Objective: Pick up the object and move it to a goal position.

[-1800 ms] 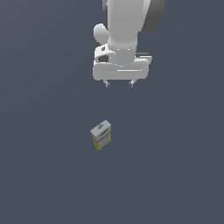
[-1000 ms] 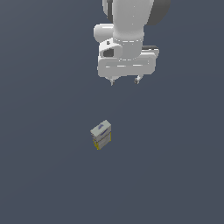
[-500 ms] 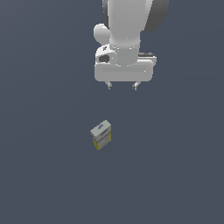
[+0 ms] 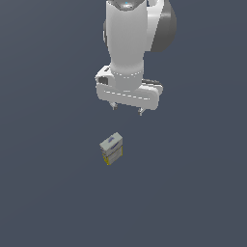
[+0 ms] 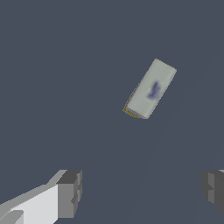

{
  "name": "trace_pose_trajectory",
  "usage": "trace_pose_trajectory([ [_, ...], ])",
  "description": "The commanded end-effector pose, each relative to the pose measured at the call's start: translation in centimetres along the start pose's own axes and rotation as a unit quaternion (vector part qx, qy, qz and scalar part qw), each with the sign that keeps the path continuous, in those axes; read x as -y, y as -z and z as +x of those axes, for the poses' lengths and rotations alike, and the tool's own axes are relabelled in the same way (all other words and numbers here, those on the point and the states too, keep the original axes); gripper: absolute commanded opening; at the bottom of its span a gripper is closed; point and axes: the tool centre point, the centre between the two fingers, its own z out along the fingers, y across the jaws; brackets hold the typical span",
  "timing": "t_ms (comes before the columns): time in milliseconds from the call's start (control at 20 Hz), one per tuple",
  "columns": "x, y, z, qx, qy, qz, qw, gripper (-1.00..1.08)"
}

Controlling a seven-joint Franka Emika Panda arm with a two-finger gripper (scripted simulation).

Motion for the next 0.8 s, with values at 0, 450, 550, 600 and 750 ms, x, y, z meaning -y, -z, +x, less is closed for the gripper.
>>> trace_pose_trajectory([
  [0,-0.6,-1.1,1.3,0.0,-0.04,-0.001,0.9992,1.0],
  [450,-2.7,-5.0,5.4,-0.004,-0.172,-0.007,0.985,1.0],
  [550,-3.1,-5.7,6.0,-0.005,-0.194,-0.008,0.981,1.0],
  [600,-3.3,-6.0,6.3,-0.006,-0.204,-0.009,0.979,1.0],
  [750,-3.8,-6.8,7.0,-0.007,-0.228,-0.011,0.9736,1.0],
])
